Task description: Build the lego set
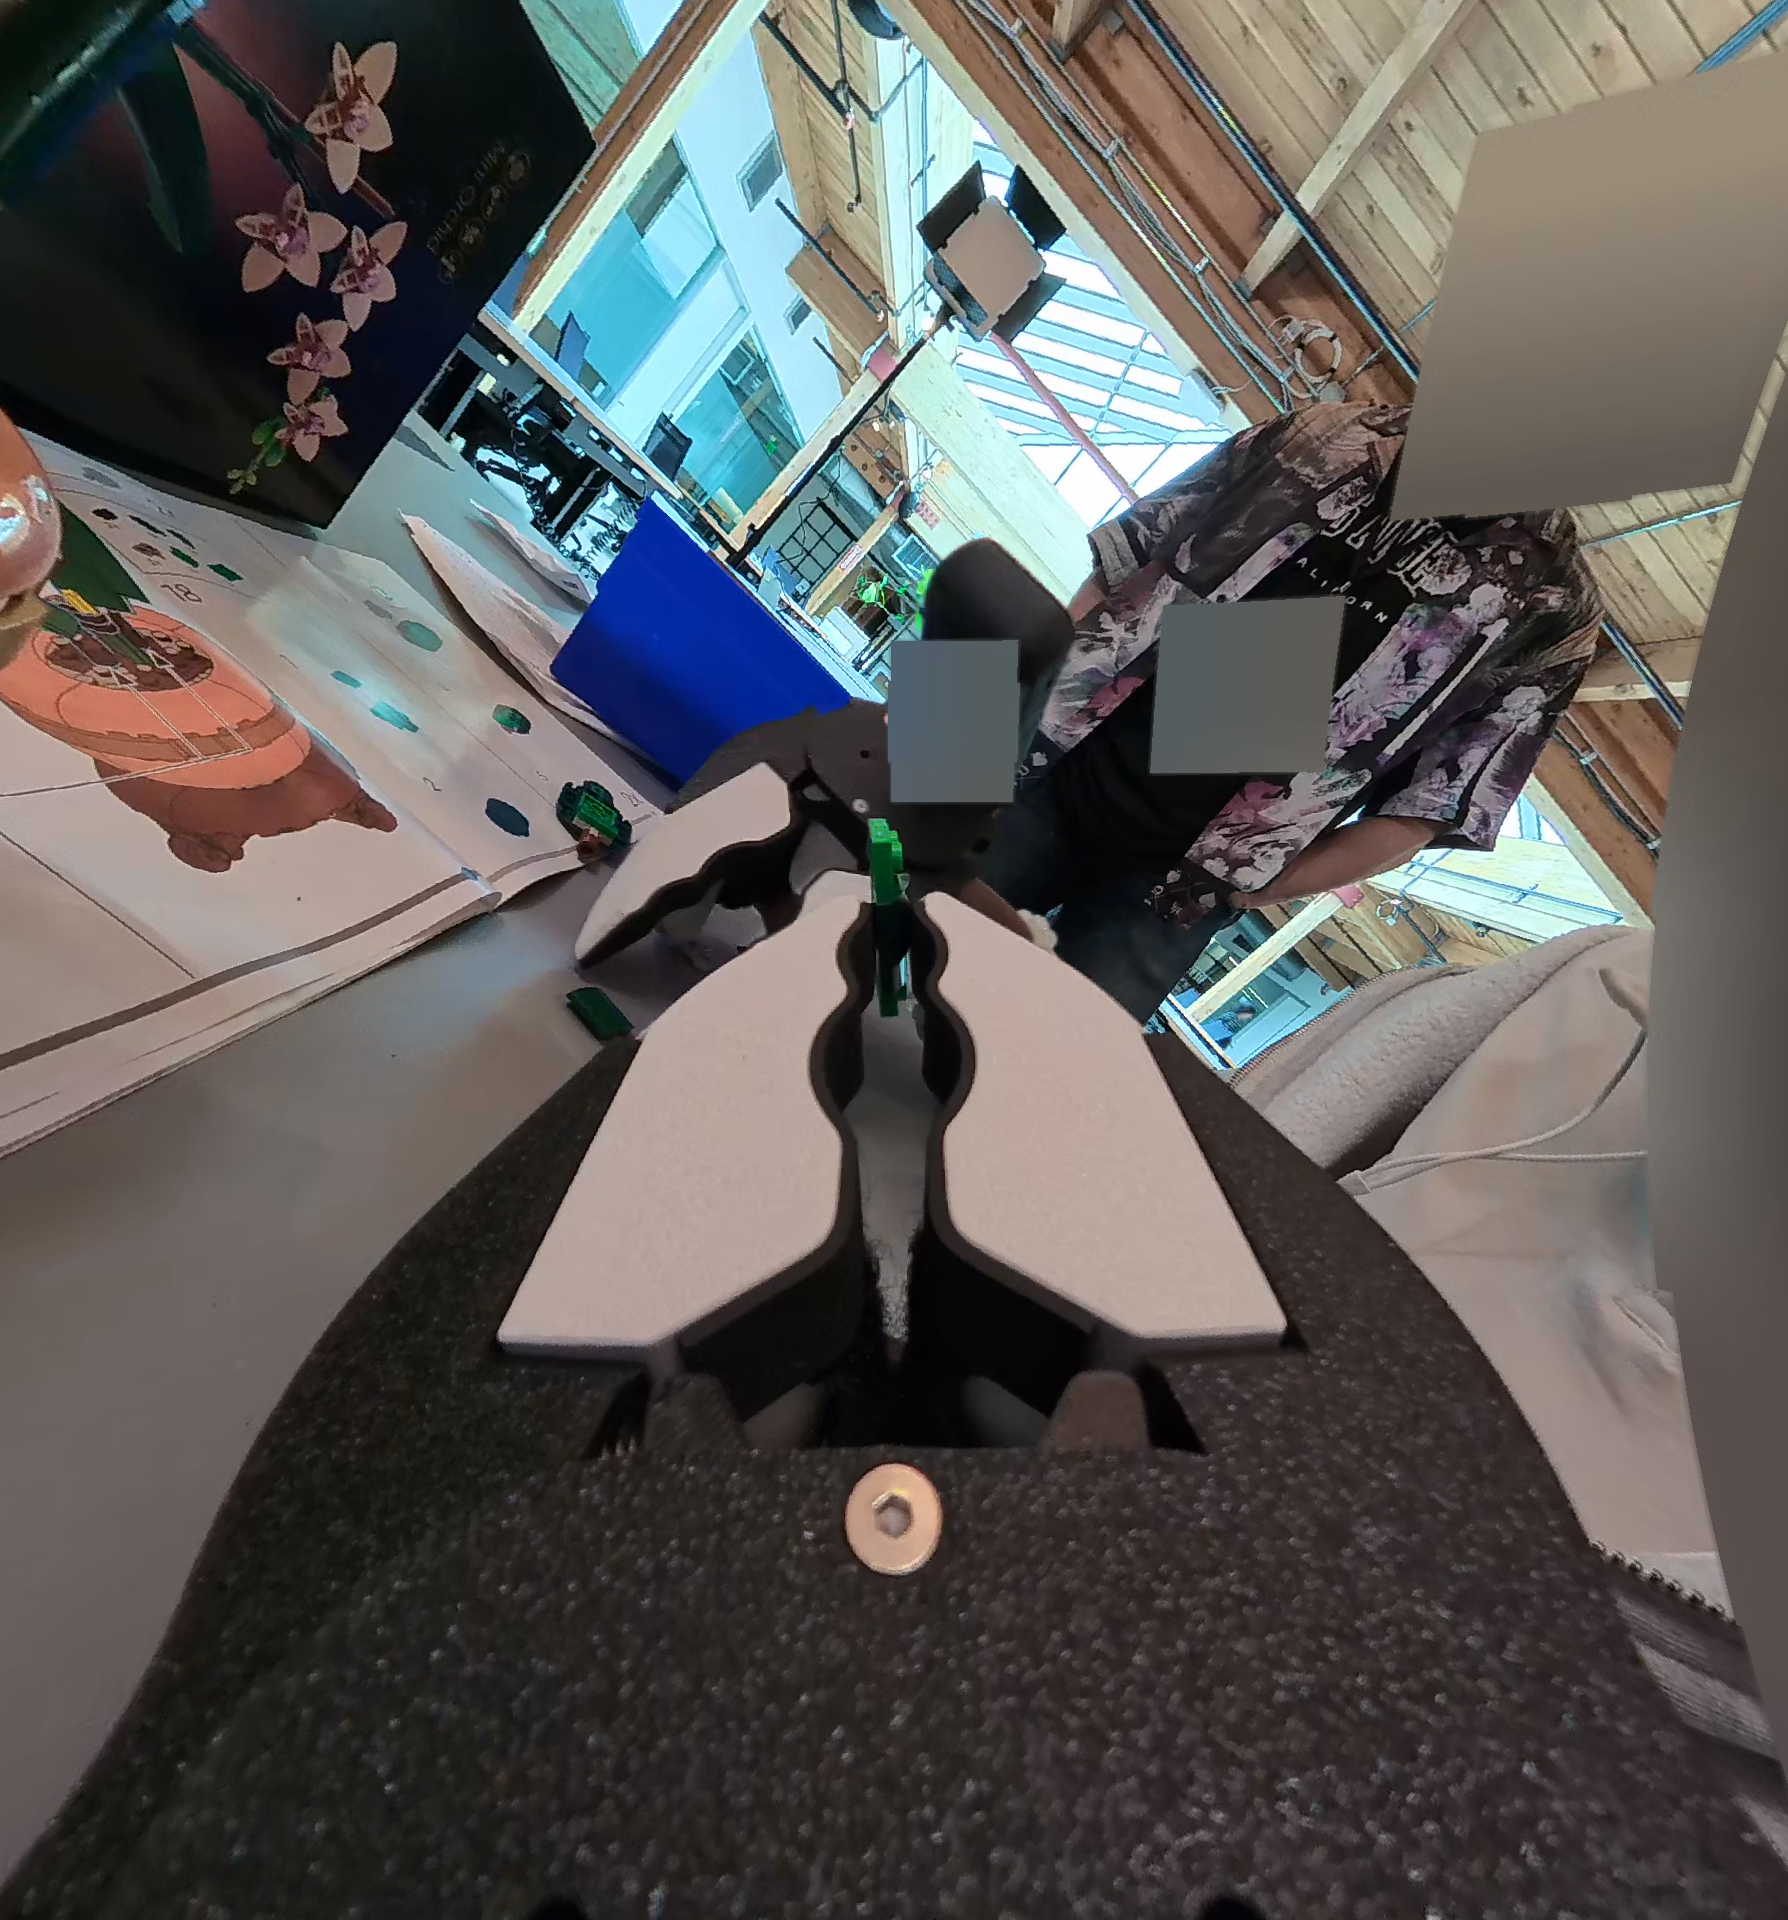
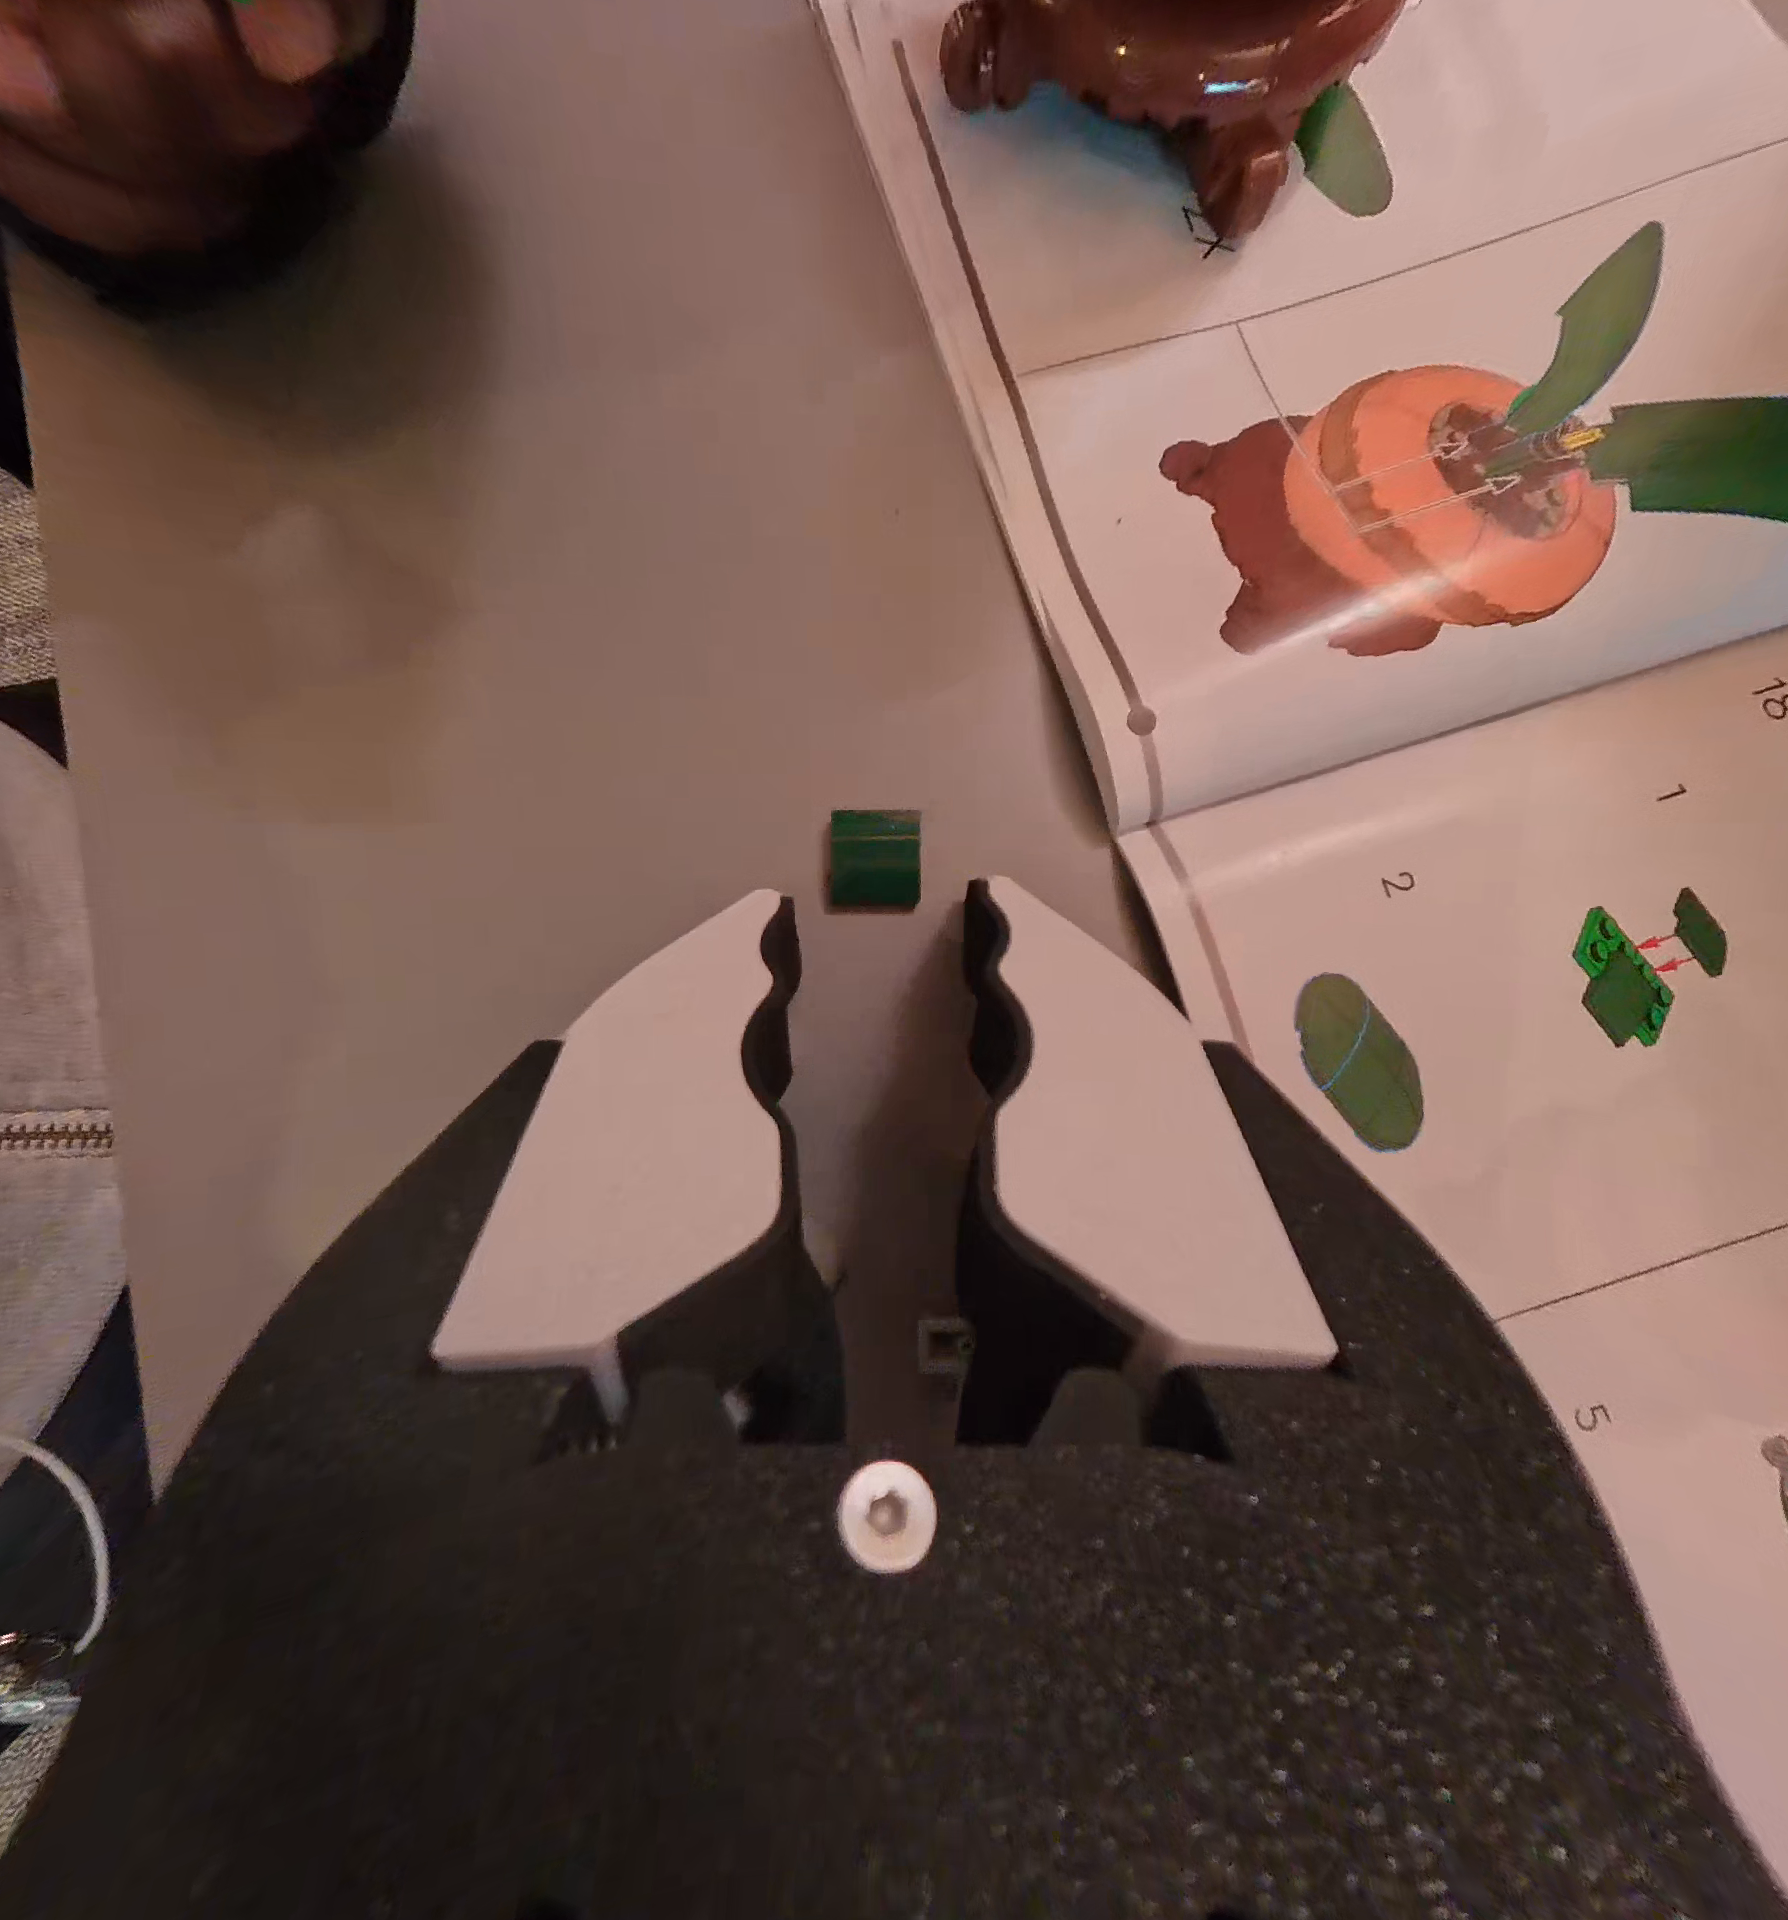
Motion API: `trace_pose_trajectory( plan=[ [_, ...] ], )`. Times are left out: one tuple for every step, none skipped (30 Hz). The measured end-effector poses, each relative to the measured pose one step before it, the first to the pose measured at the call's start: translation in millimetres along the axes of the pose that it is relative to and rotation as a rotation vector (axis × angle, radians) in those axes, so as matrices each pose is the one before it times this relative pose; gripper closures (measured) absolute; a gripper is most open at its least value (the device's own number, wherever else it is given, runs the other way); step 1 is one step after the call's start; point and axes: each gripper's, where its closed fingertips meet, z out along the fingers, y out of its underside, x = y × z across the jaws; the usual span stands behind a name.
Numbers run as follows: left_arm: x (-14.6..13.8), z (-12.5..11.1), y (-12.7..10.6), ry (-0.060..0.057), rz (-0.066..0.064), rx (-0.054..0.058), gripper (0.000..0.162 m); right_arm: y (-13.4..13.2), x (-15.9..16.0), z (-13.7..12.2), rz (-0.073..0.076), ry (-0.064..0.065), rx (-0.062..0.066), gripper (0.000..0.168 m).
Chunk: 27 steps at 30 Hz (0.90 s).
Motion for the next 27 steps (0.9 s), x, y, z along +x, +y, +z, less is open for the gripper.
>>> trace_pose_trajectory(
  plan=[
    [-0.18,0.17,0.15,0.0001,0.0,-0.0002,0.157,-0.5,0.35,0.69,-0.0008,-0.0024,0.003,0.139],
    [0.11,-0.25,-0.14,0.0002,0.0001,0.0001,0.157,-0.85,0.48,0.71,0.0009,-0.002,0.0032,0.139],
    [0.38,-0.29,0.0,-0.0002,0.0003,-0.0005,0.157,-0.8,-0.06,0.89,0.0006,-0.0041,0.0015,0.141],
    [-0.3,0.16,0.3,-0.0014,0.0004,-0.0013,0.157,-1.08,-1.32,0.99,-0.0015,-0.0114,0.0021,0.145],
    [-0.25,0.31,0.45,-0.0018,0.0006,-0.0023,0.157,-1.13,-1.39,1.32,-0.0028,-0.0105,0.0052,0.149],
    [-0.23,0.75,0.53,-0.0019,0.0011,-0.0035,0.157,-1.07,-1.27,1.05,0.0004,-0.0125,0.0063,0.152],
    [-0.47,0.13,0.57,-0.0036,0.0007,-0.0042,0.157,-0.43,-0.1,0.41,0.0032,-0.0049,0.0042,0.153],
    [-0.75,0.57,0.77,-0.0064,-0.0002,-0.0047,0.157,0.08,0.05,-0.02,0.0024,-0.0051,0.003,0.153],
    [-0.71,0.42,0.59,-0.0056,0.0004,-0.004,0.157,-0.14,-0.08,-0.08,0.0043,-0.0051,0.0053,0.153],
    [-0.65,0.34,0.6,-0.0044,0.0001,-0.0041,0.157,0.11,0.19,-0.04,0.0062,-0.005,0.007,0.153],
    [-0.5,0.58,0.81,-0.0034,-0.0023,-0.0042,0.157,0.25,-0.87,-0.59,0.0073,-0.0108,0.0068,0.153],
    [-0.33,0.31,0.6,-0.002,-0.0047,-0.0046,0.157,-0.62,-2.35,-0.57,0.0033,-0.0206,0.0116,0.153],
    [-0.08,0.48,0.7,-0.0019,-0.0064,-0.0052,0.157,-0.94,-3.87,-0.93,-0.0044,-0.0217,0.0109,0.153],
    [-0.12,1.0,1.31,-0.0014,-0.0047,-0.0056,0.157,0.59,-4.23,-0.44,-0.0157,-0.019,-0.0039,0.153],
    [-0.05,0.21,0.73,-0.0006,-0.0006,-0.0049,0.157,2.21,-3.61,0.43,-0.0324,-0.0156,-0.0242,0.153],
    [0.0,0.08,0.47,-0.0011,0.0027,-0.0027,0.157,3.36,-6.48,0.96,-0.0641,-0.0307,-0.0357,0.153],
    [0.16,0.14,0.32,-0.0005,0.0025,-0.0022,0.157,1.48,-6.18,0.61,-0.0889,-0.0311,-0.0275,0.152],
    [-0.13,0.14,0.21,0.0001,0.0006,-0.0021,0.157,0.13,-6.14,0.04,-0.1077,-0.04,-0.0228,0.153],
    [-0.11,0.11,0.22,-0.0001,-0.0004,-0.0013,0.157,0.35,-6.19,-0.44,-0.1159,-0.0525,-0.0297,0.153],
    [-0.08,0.27,0.06,-0.0004,0.0004,-0.0001,0.157,0.71,-3.99,-0.72,-0.109,-0.0508,-0.036,0.153],
    [0.08,-0.04,-0.05,-0.0007,0.0017,0.0004,0.157,0.67,-1.74,-0.5,-0.0942,-0.047,-0.0379,0.153],
    [0.2,0.16,-0.01,-0.0005,0.002,0.0002,0.157,-0.15,-3.08,0.3,-0.0805,-0.0618,-0.0322,0.153],
    [0.12,-0.03,0.11,-0.001,0.0013,-0.0003,0.157,-0.48,-1.74,0.86,-0.0622,-0.0569,-0.029,0.153],
    [-0.15,0.11,-0.04,-0.0008,0.0001,-0.0008,0.157,-0.5,0.57,0.87,-0.0408,-0.0462,-0.026,0.152],
    [-0.2,0.07,0.16,-0.0003,-0.0011,-0.0008,0.157,0.07,1.1,0.68,-0.0199,-0.0411,-0.0255,0.152],
    [-0.21,0.16,-0.01,-0.0002,-0.002,-0.0011,0.157,0.44,2.47,-0.06,-0.0054,-0.0255,-0.0227,0.152],
    [-0.15,0.32,0.02,0.0011,-0.0015,-0.0006,0.157,0.24,4.23,-0.98,0.0032,0.0038,-0.0154,0.145]
  ],
)
